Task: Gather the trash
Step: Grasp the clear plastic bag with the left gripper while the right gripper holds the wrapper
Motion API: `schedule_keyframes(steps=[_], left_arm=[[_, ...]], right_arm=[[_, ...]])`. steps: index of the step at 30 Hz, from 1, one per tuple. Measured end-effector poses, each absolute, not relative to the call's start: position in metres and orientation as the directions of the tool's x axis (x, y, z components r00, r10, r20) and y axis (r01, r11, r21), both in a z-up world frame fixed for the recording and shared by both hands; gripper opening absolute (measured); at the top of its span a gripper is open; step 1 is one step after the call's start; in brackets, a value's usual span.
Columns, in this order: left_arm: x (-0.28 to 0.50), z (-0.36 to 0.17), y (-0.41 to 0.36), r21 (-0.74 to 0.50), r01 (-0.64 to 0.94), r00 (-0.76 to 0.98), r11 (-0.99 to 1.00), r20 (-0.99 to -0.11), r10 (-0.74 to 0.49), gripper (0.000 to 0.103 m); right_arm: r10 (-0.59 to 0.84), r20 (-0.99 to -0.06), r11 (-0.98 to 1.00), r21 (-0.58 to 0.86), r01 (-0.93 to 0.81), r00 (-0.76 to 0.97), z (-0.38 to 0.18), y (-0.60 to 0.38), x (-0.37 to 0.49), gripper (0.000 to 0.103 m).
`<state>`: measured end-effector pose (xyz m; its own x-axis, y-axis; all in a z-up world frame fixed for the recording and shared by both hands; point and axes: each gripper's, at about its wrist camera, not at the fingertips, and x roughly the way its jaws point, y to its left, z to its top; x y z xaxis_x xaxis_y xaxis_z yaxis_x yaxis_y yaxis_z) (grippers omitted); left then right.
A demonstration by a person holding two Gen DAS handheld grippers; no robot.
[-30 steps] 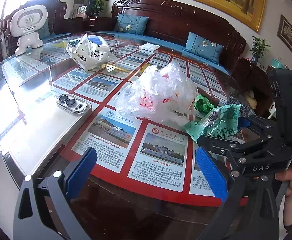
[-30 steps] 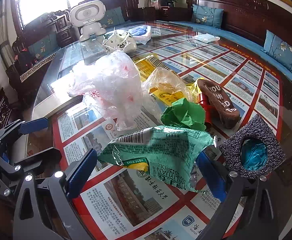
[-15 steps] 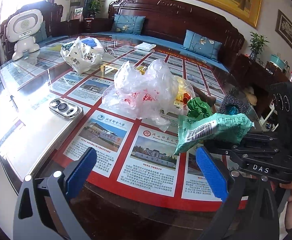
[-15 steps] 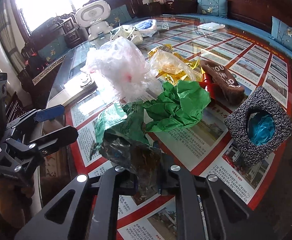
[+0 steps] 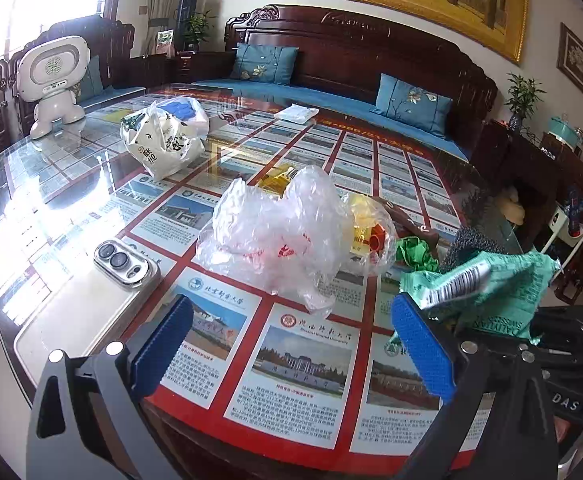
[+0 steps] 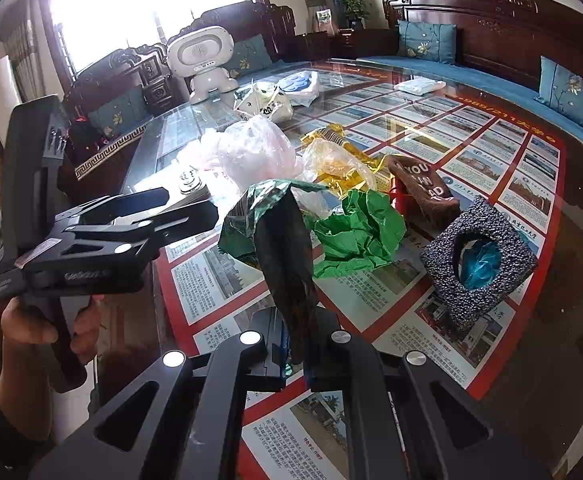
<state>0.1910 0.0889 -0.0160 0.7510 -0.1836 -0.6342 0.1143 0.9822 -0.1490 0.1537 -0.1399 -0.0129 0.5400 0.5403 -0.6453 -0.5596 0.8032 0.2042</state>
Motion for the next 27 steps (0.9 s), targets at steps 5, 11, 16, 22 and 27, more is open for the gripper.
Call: schedule_keyframes(steps=[5, 11, 16, 22, 27], left_arm=[[0.218, -0.014, 0.075, -0.115, 0.125, 0.744, 0.985, -0.646, -0.17, 0.099], [0.253, -0.022, 0.07, -0.049, 0.061, 0.739, 0.997, -0.67, -0.079, 0.099], [0.276, -0.034, 0.076, -0.102, 0.065, 0.692, 0.993, -0.713, -0.118, 0.07], [0.266, -0.036, 0.075, -0.141, 0.092, 0.675, 0.986, -0.719, -0.166, 0.041], [0.232, -0.019, 0.069, -0.139, 0.13, 0.701, 0.982, -0.687, -0.19, 0.038]], right_arm=[[0.537, -0.643, 0.809, 0.21, -0.549, 0.546, -0.011, -0.149, 0.154, 0.006], [0.54, -0.645, 0.807, 0.215, -0.55, 0.54, -0.013, -0.153, 0.157, 0.006], [0.549, -0.641, 0.805, 0.234, -0.546, 0.536, -0.015, -0.158, 0.16, 0.006], [0.554, -0.63, 0.806, 0.24, -0.542, 0.544, -0.013, -0.166, 0.156, 0.006], [0.565, -0.607, 0.806, 0.26, -0.531, 0.559, -0.005, -0.178, 0.146, 0.006]])
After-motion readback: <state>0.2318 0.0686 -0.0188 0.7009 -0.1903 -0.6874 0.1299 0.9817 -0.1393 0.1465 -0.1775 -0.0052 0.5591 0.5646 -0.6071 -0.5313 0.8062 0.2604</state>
